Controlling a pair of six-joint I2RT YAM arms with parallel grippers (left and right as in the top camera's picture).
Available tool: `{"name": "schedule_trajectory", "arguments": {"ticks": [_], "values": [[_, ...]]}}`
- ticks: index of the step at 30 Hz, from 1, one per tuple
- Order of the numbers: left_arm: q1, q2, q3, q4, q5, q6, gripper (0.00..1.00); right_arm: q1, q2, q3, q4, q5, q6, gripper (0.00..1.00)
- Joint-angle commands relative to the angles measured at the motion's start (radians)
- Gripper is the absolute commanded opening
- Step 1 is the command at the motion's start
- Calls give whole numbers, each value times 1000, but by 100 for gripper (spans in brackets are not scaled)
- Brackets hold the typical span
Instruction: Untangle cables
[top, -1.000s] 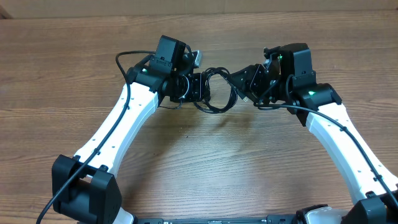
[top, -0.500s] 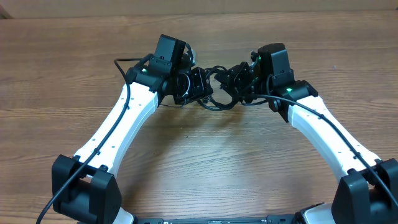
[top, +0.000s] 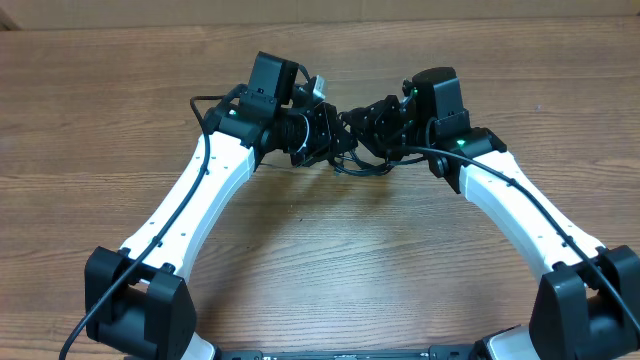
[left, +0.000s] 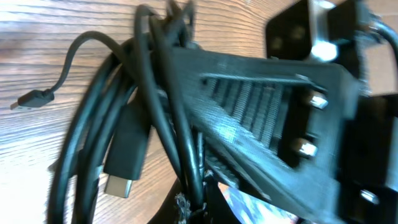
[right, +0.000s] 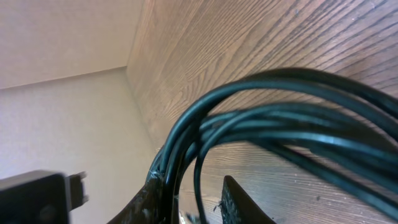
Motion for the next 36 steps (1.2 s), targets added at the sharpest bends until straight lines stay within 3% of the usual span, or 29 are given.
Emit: {"name": "schedule_trajectory", "arguments": {"ticks": [1,8,16,22,24,31,36], "values": [[-1,-4,6,36,145,2,4,6,45,20,-3,5,3,25],[27,-4,6,130,257,2,4,6,68,20,-1,-17,-9,20],[127,-4,6,280,487,2,4,-8,68,20,-88,-17,-182,18],[203,-4,6,287,603,85,4,-43,68,20,-152,-18,-305,4],[209,-4,6,283,613,120,4,-52,68,20,-158,-22,-327,4],[207,-3,5,165,608,444,4,-97,24,22,-105,-136,-376,4],[207,-2,5,23,608,774,4,-146,-8,22,-105,-214,-377,4]]}}
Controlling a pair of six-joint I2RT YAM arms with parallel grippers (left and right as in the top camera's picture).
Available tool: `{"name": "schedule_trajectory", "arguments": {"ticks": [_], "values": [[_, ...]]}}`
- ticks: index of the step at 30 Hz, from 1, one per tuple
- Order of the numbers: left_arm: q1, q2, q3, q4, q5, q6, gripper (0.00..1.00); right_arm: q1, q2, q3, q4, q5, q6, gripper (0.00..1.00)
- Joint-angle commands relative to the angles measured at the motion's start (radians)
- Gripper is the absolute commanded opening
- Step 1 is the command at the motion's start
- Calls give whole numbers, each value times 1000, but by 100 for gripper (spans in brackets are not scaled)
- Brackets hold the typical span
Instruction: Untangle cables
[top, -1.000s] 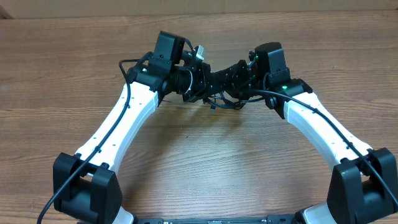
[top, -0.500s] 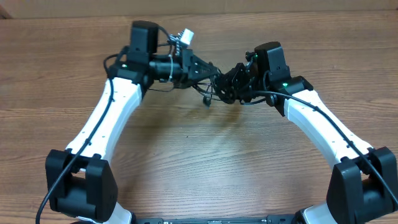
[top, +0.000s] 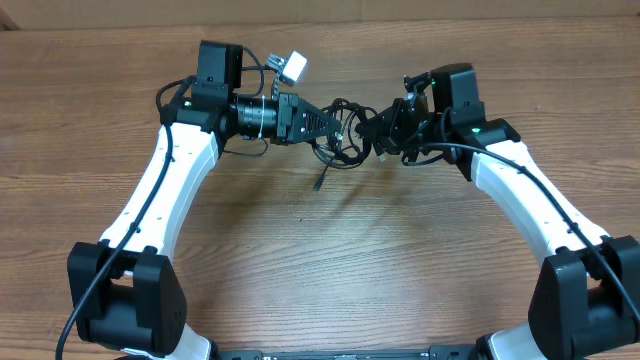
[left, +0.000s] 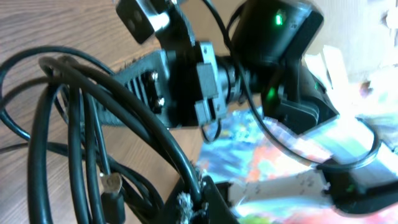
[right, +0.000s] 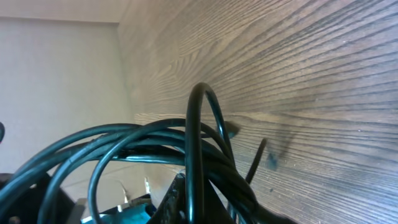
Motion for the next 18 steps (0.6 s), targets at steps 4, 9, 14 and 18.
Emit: {"name": "schedule_trajectory", "arguments": {"ticks": [4,9,14,18], "values": [[11,-20,27,-152,57,491,4,-110,-55,-11,69,-211,-35,5],[11,-20,27,-172,-31,526,4,-104,-55,-11,70,-258,-35,19],[11,-20,27,-172,-146,435,4,-82,-55,-11,81,-259,-34,34],[11,-20,27,-160,-172,375,4,-43,-55,-11,74,-253,-35,39]]}}
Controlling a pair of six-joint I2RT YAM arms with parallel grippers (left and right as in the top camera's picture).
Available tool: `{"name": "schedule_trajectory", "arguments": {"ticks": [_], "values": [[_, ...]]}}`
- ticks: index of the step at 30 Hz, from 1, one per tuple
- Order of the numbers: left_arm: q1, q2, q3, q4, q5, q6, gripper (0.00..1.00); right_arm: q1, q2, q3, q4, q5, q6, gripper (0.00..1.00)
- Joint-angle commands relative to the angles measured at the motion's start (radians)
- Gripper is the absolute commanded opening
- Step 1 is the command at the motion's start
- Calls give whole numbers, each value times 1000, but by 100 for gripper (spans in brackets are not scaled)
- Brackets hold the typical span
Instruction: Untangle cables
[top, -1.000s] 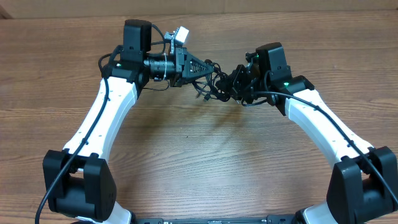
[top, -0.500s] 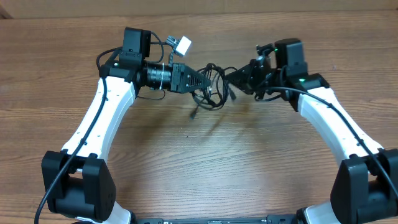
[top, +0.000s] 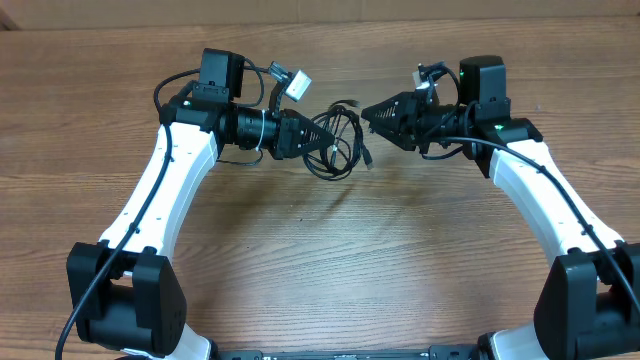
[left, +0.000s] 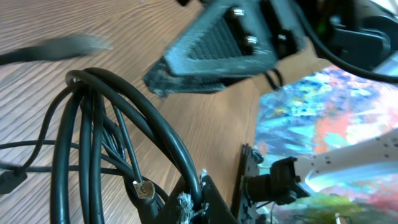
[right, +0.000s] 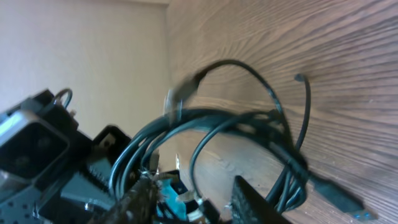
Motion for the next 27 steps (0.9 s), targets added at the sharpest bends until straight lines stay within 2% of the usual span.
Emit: {"name": "schedule_trajectory", "arguments": {"ticks": [1,6,11,15,17,20,23,27], "values": [[10,-20,23,26,-33,-78,4,39,-38,-5,-9,-1,-5,40],[10,-20,23,83,-29,-188,4,106,-24,-5,-87,170,34,42],[10,-20,23,82,-21,-205,4,164,10,-5,-16,214,85,41],[9,-20,23,78,-21,-205,4,182,24,-5,27,264,109,34],[9,-20,23,79,-22,-205,4,182,24,-5,26,274,106,19],[9,-20,23,79,-21,-205,4,182,24,-5,6,304,90,4],[9,-20,23,79,19,-172,4,175,24,-5,-5,307,48,4],[10,-20,23,43,7,-46,4,111,-1,-5,12,230,40,4]]}}
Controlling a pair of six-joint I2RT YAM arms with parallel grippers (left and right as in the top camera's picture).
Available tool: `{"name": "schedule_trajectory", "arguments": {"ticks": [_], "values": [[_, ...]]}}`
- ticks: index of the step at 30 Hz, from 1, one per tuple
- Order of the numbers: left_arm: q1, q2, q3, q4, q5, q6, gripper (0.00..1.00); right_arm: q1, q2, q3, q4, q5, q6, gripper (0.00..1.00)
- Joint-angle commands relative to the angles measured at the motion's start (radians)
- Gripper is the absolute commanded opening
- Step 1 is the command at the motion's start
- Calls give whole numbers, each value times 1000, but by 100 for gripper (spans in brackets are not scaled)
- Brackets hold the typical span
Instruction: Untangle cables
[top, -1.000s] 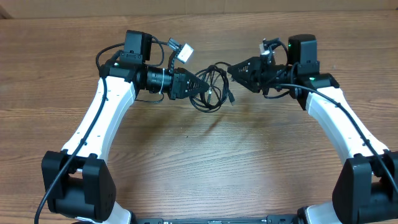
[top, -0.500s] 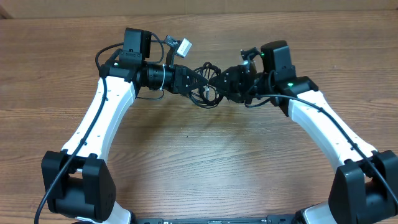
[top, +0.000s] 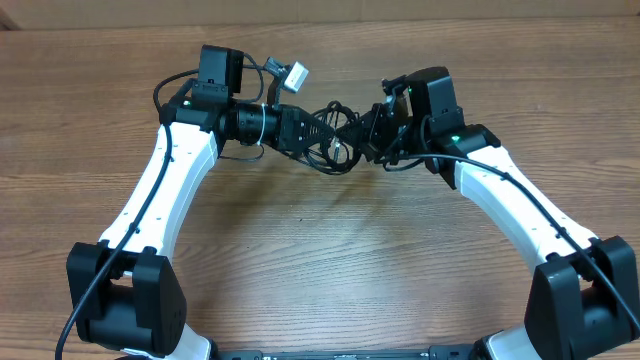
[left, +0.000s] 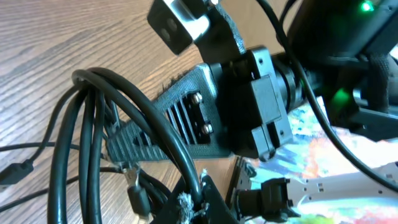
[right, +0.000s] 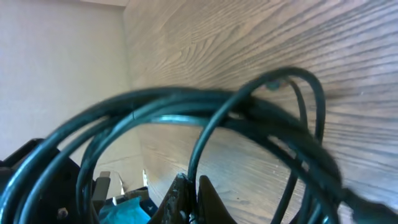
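A bundle of black cables (top: 338, 143) hangs between my two grippers above the wooden table. My left gripper (top: 322, 128) is shut on a thick loop of it; its wrist view shows the loops (left: 93, 124) fanning out from the tips (left: 194, 194), with a metal plug (left: 138, 198) dangling. My right gripper (top: 362, 132) meets the bundle from the right and is shut on one thin strand (right: 205, 134) at its tips (right: 189, 186). Its ribbed finger (left: 180, 121) shows in the left wrist view.
The brown wooden table (top: 320, 260) spreads under both arms. A pale wall (top: 320, 8) runs along its far edge. Coloured clutter (left: 348, 143) lies beyond the table edge in the left wrist view.
My right gripper was open and off to the right of the bundle. It has moved left to the bundle and shut on a thin strand. My left gripper still holds its loop.
First both grippers were pressed close together at the bundle low over the table. Then they held it raised between them, the right shut on a strand. Then the right stood open and apart while the bundle hung from the left. Now the right grips a strand again.
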Motion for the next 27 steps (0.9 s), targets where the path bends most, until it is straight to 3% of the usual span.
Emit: {"name": "schedule_trajectory", "arguments": {"ticks": [1,5,8,10,14,16,17,18,19,21,27], "values": [[10,-20,22,-36,15,137,4,-83,-24,-3,21,-81,-26,4],[10,-20,22,-110,-8,265,4,-247,-53,-3,24,-232,-14,4],[9,-20,22,-120,28,296,4,-311,-51,-3,-6,-193,-23,4],[9,-20,22,-109,177,344,4,-325,-43,-3,-44,-59,-47,4],[9,-20,23,6,383,301,4,-280,-42,-3,-134,60,-51,4],[9,-20,24,116,455,185,4,-247,-42,-3,-182,116,-53,4],[9,-21,25,172,455,115,4,-236,-42,-3,-200,124,-70,9],[9,-21,25,280,455,-17,4,-235,-42,-3,-220,122,-97,43],[9,-21,25,362,455,-98,4,-235,-42,-3,-235,121,-102,58],[11,-21,25,498,455,-232,4,-253,-42,-3,-267,111,-123,72],[12,-21,25,935,430,-641,4,-347,-66,6,-291,-73,-236,74]]}}
